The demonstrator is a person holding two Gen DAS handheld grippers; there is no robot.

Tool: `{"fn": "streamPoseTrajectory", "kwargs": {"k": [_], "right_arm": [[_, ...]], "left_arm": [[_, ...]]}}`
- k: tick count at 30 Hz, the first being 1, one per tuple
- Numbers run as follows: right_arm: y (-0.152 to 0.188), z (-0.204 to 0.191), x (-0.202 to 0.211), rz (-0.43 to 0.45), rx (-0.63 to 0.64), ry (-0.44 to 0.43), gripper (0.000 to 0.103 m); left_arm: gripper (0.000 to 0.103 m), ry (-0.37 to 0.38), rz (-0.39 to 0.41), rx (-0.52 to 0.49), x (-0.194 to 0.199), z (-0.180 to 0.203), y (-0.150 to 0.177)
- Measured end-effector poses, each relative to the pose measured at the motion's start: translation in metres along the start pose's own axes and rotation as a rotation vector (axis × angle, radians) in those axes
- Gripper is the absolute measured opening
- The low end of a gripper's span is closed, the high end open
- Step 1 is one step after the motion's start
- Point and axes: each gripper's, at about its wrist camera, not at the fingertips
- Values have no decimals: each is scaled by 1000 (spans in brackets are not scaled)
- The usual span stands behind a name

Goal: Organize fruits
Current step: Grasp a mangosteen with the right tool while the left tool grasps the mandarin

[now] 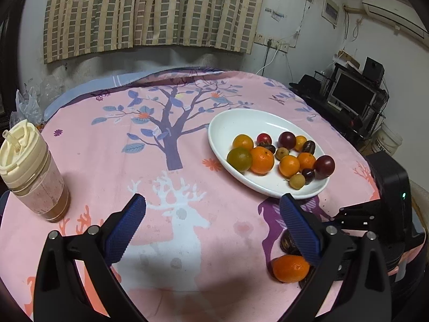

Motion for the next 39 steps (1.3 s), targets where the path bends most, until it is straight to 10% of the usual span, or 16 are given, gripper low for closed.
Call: {"fn": "streamPoseTrajectory", "kwargs": {"k": [9,16,20,39], "right_arm": [[1,19,13,86,-120,-127,43],[18,38,63,372,-218,-174,43],[21,37,64,371,-218,-168,43],[21,29,63,377,-182,-148,43]], "left_arm": [[98,-12,-19,-62,-4,10,4],[98,214,-168,-276,-21,52,25],[76,231,-243,-378,-32,73,42],[43,273,-349,-353,-53,63,57]]}}
Point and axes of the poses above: each gripper's, at about its wrist camera, not at the fingertips, and x roughly against the way its jaws point, z to its right, y to its underside, and after that the axes turned 13 degrees about -z, right-handed
